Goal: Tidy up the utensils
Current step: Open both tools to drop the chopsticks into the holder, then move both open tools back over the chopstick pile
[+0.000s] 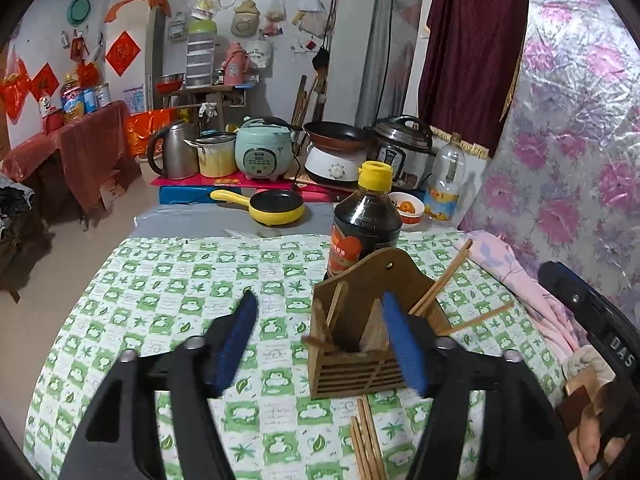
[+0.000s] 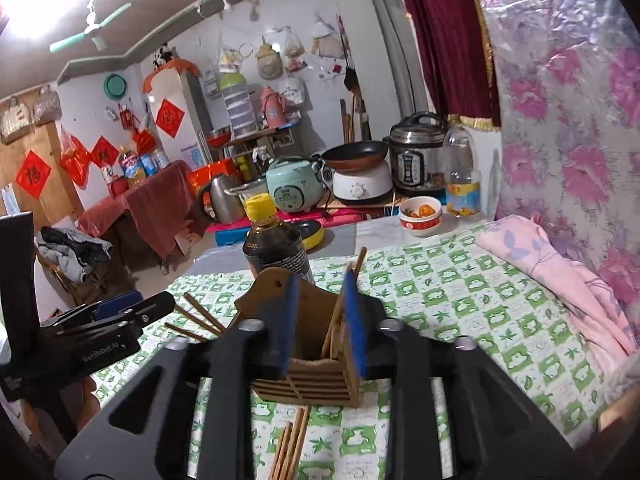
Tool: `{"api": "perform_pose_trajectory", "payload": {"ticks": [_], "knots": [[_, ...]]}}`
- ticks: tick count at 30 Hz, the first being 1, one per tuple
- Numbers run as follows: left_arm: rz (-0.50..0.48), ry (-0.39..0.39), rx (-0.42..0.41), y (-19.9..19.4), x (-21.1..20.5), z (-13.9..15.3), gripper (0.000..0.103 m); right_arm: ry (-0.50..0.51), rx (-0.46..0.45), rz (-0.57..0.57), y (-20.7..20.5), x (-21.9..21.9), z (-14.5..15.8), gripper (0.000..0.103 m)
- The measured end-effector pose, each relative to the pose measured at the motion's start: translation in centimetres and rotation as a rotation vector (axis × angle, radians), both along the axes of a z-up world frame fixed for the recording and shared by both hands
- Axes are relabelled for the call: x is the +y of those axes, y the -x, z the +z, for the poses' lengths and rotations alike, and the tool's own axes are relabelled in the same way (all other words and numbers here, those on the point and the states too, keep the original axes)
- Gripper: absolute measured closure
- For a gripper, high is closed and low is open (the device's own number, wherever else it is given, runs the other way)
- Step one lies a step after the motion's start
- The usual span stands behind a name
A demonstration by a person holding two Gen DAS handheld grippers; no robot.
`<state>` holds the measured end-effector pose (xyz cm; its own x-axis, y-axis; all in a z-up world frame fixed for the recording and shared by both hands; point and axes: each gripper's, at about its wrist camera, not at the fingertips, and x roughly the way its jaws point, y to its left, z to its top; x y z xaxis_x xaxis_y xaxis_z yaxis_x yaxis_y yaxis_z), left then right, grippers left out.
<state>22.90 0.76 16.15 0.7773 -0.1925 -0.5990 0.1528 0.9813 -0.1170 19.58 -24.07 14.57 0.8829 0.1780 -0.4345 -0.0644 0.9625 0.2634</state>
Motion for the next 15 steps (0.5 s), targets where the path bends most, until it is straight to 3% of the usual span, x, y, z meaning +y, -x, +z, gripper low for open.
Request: {"api": "perform_pose_trajectory", "payload": {"ticks": [3,8,15], "knots": [[0.029,-0.001,-0.024,1.9,0.7,0.5,0.015,0.009,-0.027,-0.014,2.5,-0.4,0.2,0.048],[0.047,-0.011,-0.033,5.7,1.7,-0.1,0.006,0.013,-0.024,0.002,6.0,-0.4,-0.6,0.029],[0.011,-0.063,0.088,10.9,1.9,-6.8,0.006,0.064,0.064,0.052,10.2,1.1,-6.0,0.017]]}}
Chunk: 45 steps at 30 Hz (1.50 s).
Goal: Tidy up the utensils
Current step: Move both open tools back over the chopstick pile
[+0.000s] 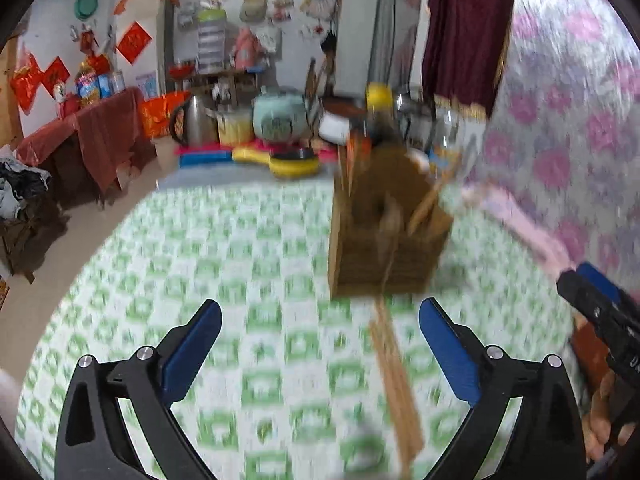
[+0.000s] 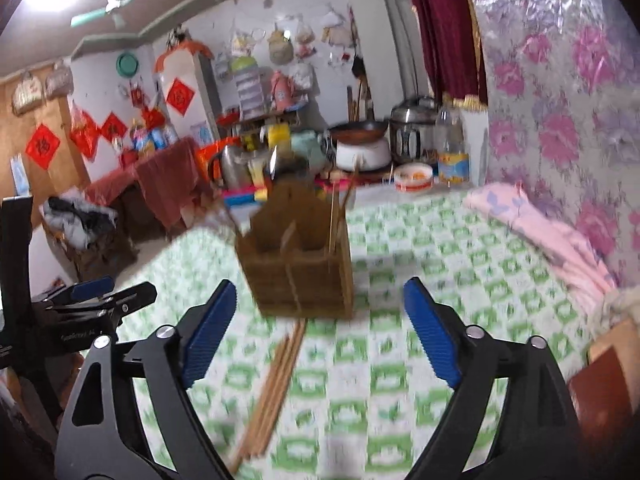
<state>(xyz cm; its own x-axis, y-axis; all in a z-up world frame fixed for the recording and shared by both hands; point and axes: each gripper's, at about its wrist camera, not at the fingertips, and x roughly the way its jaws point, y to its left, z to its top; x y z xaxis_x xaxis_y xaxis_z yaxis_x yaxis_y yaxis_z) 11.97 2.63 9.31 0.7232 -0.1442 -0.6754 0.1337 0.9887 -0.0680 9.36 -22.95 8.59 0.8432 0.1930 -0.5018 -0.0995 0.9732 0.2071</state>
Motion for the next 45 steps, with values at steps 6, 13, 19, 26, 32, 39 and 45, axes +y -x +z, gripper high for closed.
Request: {"api": "perform_pose_trajectory", "payload": {"ticks": [6,13,19,26,32,39,45], "knots": [[-0.035,-0.060,0.156,1.9,0.0,-7.6,0.006,0.089,0.155,0.030,-0.3,1.7,-7.0,0.017],[-0.074,-0.034,0.244,2.8,0.5,-10.7,0.006,0.138,0.322,0.016,-1.7,1.8,-11.4,0.017],[-0.143,-0.014,0.218,4.0,0.0,-10.4,0.006,0.144,0.341,-0.001,-1.8,1.7,-11.6,0.013],[-0.247,0.003,0.219,5.0,-1.2,-10.3,0.006,0.046,0.369,-0.041,-2.3,-0.3,-11.9,0.013],[-0.357,-0.081,0.207,6.4,-3.3,-10.7,0.006,-0.032,0.386,-0.054,-2.5,-1.5,-12.2,0.013],[-0.378,-0.181,0.264,6.0,-4.8,-12.2,0.006,-0.045,0.390,-0.054,-2.5,-1.6,-12.3,0.013],[-0.275,-0.163,0.290,4.5,-3.2,-12.5,0.006,-0.045,0.389,-0.053,-2.6,-1.6,-12.3,0.013]]}}
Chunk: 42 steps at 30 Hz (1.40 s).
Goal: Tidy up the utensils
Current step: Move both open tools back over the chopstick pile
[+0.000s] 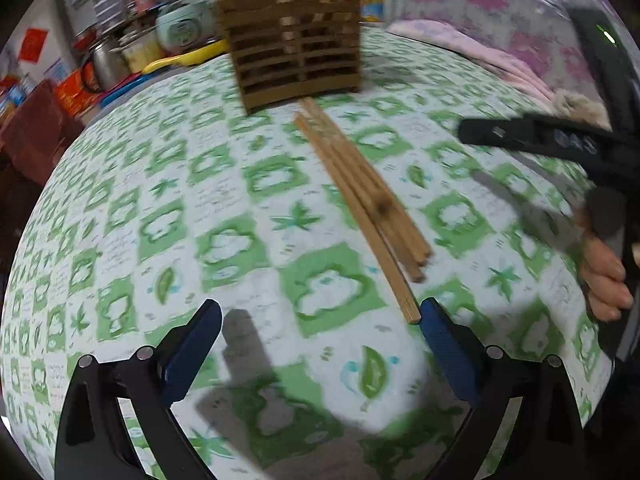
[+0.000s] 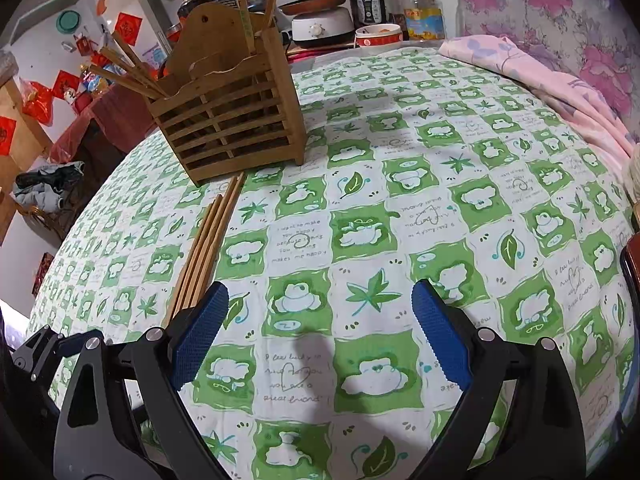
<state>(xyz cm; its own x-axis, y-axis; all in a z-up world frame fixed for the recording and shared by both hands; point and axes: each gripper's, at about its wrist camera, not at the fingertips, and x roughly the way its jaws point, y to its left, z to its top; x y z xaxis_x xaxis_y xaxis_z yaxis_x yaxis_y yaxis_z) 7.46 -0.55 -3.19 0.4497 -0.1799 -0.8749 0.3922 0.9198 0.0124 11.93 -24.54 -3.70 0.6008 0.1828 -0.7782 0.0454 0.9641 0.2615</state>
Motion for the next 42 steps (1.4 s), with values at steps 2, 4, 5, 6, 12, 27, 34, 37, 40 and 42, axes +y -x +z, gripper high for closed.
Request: {"api": "perform_pose_trajectory", "payload": {"ticks": [2,4,5,6,12,27,34,37,40,42], "knots": [[0.064,0.012,-0.005,-0.6,1.0,0.2,0.006,0.001,0.001,0.000,0.0,0.0,0.0,0.013],[0.121,0.051,0.000,-1.1,2.2,0.4,0.008,0.000,0.001,0.001,0.0,0.0,0.0,0.013],[0.149,0.063,-0.002,-1.3,2.8,0.5,0.012,0.001,0.000,0.000,0.0,0.0,0.0,0.013],[0.164,0.068,-0.002,-1.4,3.1,0.5,0.014,0.001,-0.001,0.001,0.0,0.0,0.0,0.013],[0.168,0.073,0.000,-1.6,3.1,0.4,0.038,0.019,-0.008,0.012,0.1,0.4,0.0,0.013],[0.024,0.034,0.002,-0.4,0.5,0.0,0.035,0.027,-0.004,0.025,0.0,0.6,0.0,0.013],[0.188,0.058,0.019,-2.1,3.3,-0.2,0.024,0.027,-0.003,0.028,0.0,0.7,-0.1,0.013],[0.183,0.151,0.022,-1.7,4.4,0.4,0.024,0.028,-0.006,0.030,0.1,0.7,0.0,0.013],[0.116,0.204,0.000,-0.9,3.9,1.2,0.024,0.028,-0.005,0.030,0.1,0.7,0.0,0.013],[0.060,0.186,-0.007,-0.3,2.7,1.3,0.024,0.026,-0.005,0.030,0.1,0.7,0.0,0.013]]}}
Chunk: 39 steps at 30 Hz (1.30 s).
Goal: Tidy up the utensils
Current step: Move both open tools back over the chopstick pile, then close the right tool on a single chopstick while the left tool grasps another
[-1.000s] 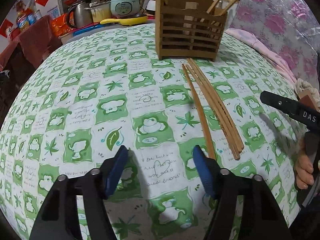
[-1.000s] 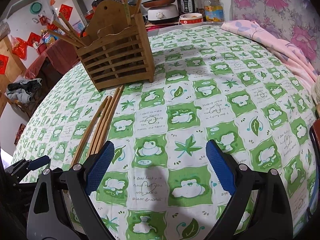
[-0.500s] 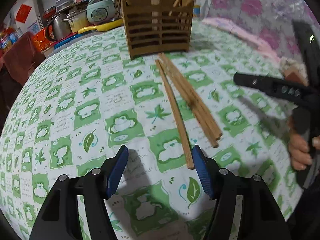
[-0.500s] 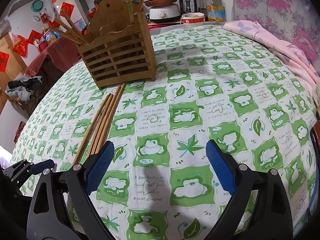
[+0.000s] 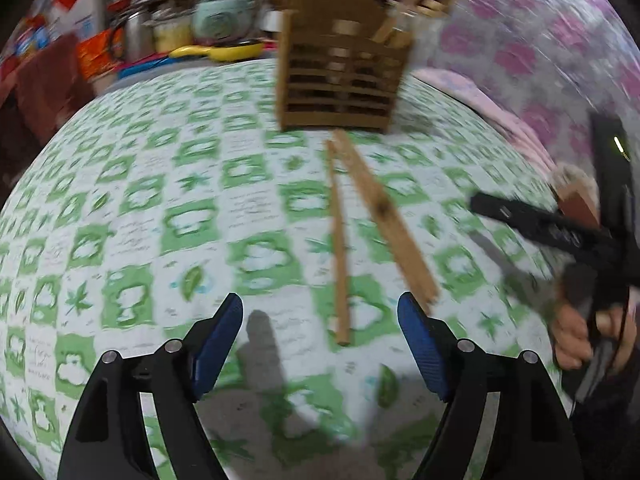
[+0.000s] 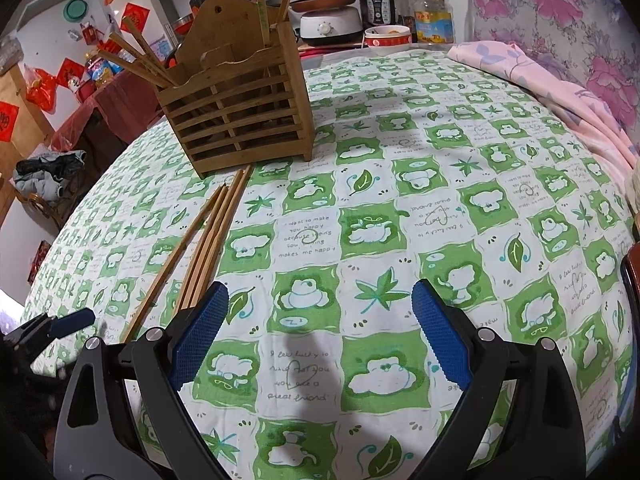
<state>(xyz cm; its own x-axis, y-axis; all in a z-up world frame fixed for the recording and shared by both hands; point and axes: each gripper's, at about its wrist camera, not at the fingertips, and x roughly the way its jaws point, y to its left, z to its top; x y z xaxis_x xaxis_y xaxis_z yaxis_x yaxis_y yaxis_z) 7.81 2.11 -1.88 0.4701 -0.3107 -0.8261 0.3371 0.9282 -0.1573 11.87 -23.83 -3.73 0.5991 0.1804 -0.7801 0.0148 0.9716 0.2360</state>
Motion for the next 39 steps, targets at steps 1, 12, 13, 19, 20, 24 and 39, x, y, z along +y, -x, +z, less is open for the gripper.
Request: {"api": "perform_pose_trajectory", "payload": {"ticks": [1,12,13,19,20,24,39], "knots": [[-0.036,-0.023,-0.014,0.4,-0.8,0.0,0.024,-0.001,-0.001,0.000,0.0,0.0,0.0,0.013],[0.004,-0.157,0.005,-0.4,-1.5,-1.2,0.025,-0.005,-0.007,0.003,0.2,0.1,0.0,0.013],[0.069,-0.126,0.031,-1.2,-0.2,-1.4,0.025,-0.003,-0.011,0.010,0.3,0.2,0.1,0.013],[0.209,-0.011,0.061,-2.5,3.3,-1.1,0.021,0.014,-0.005,0.162,1.0,2.7,-0.2,0.019],[0.206,-0.019,0.061,-2.6,3.2,-1.1,0.017,0.033,-0.001,0.197,1.2,3.5,-0.4,0.019],[0.205,-0.036,0.070,-2.6,3.0,-1.2,0.007,0.089,0.014,0.319,2.0,5.7,-0.6,0.019],[0.211,-0.039,0.072,-2.7,3.1,-1.3,0.006,0.214,0.046,0.234,1.8,4.5,-1.0,0.025]]}}
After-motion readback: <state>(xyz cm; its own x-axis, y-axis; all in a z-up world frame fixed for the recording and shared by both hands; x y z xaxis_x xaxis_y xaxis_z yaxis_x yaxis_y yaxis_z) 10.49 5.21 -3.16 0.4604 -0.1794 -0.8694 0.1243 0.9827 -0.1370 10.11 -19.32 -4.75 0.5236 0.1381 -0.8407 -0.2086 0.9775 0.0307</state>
